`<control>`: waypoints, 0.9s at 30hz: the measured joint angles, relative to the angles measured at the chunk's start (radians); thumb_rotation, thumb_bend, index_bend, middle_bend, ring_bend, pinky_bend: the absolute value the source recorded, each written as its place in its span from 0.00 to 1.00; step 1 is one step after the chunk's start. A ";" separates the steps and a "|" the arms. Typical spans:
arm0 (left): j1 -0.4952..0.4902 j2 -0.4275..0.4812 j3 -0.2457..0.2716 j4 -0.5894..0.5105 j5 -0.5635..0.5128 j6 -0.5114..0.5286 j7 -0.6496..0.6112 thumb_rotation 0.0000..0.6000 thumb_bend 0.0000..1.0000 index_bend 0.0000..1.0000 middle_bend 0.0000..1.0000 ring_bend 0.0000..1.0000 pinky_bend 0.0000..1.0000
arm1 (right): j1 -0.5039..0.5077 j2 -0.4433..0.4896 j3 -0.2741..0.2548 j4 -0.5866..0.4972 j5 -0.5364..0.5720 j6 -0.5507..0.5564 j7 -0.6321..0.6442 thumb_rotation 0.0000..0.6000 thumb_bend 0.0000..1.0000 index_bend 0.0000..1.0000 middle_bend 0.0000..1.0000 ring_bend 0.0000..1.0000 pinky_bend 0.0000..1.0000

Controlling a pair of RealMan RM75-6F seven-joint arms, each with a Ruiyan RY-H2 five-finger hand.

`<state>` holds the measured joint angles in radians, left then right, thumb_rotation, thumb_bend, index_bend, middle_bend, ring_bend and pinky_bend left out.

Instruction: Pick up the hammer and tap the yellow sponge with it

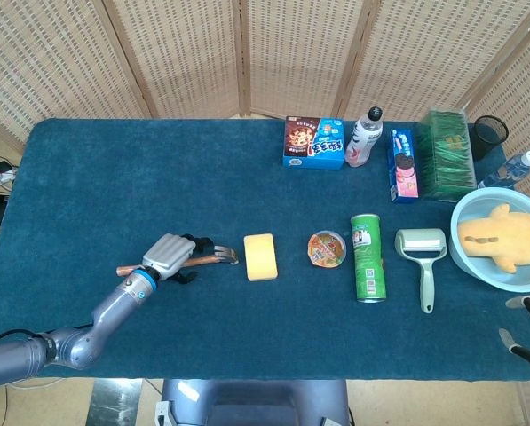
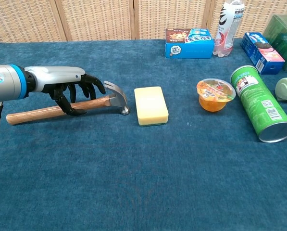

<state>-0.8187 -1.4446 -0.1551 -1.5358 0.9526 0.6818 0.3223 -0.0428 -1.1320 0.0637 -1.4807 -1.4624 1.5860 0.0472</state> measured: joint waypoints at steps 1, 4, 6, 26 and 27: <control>-0.003 -0.002 0.004 0.001 0.000 -0.002 -0.005 1.00 0.45 0.19 0.30 0.24 0.38 | -0.001 0.000 0.000 0.000 0.001 -0.001 0.000 1.00 0.25 0.41 0.42 0.45 0.40; -0.010 -0.005 0.013 0.003 0.000 -0.006 -0.014 1.00 0.51 0.21 0.30 0.25 0.42 | -0.003 0.000 0.001 -0.001 0.004 -0.002 0.002 1.00 0.25 0.41 0.42 0.45 0.40; -0.015 -0.005 0.021 0.005 -0.003 -0.011 -0.015 1.00 0.57 0.24 0.30 0.27 0.44 | -0.006 0.000 0.000 0.001 0.006 -0.002 0.007 1.00 0.25 0.41 0.42 0.45 0.40; -0.082 -0.044 0.097 0.054 -0.092 0.047 0.087 1.00 0.72 0.60 0.56 0.54 0.66 | -0.050 -0.004 -0.003 0.019 -0.006 0.044 0.090 1.00 0.25 0.41 0.43 0.46 0.41; -0.080 -0.046 0.095 0.053 -0.086 0.065 0.088 1.00 0.72 0.62 0.58 0.55 0.67 | -0.050 -0.004 -0.002 0.020 -0.007 0.044 0.090 1.00 0.25 0.41 0.43 0.46 0.41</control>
<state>-0.8987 -1.4907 -0.0596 -1.4827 0.8663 0.7467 0.4100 -0.0927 -1.1360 0.0619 -1.4609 -1.4689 1.6303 0.1377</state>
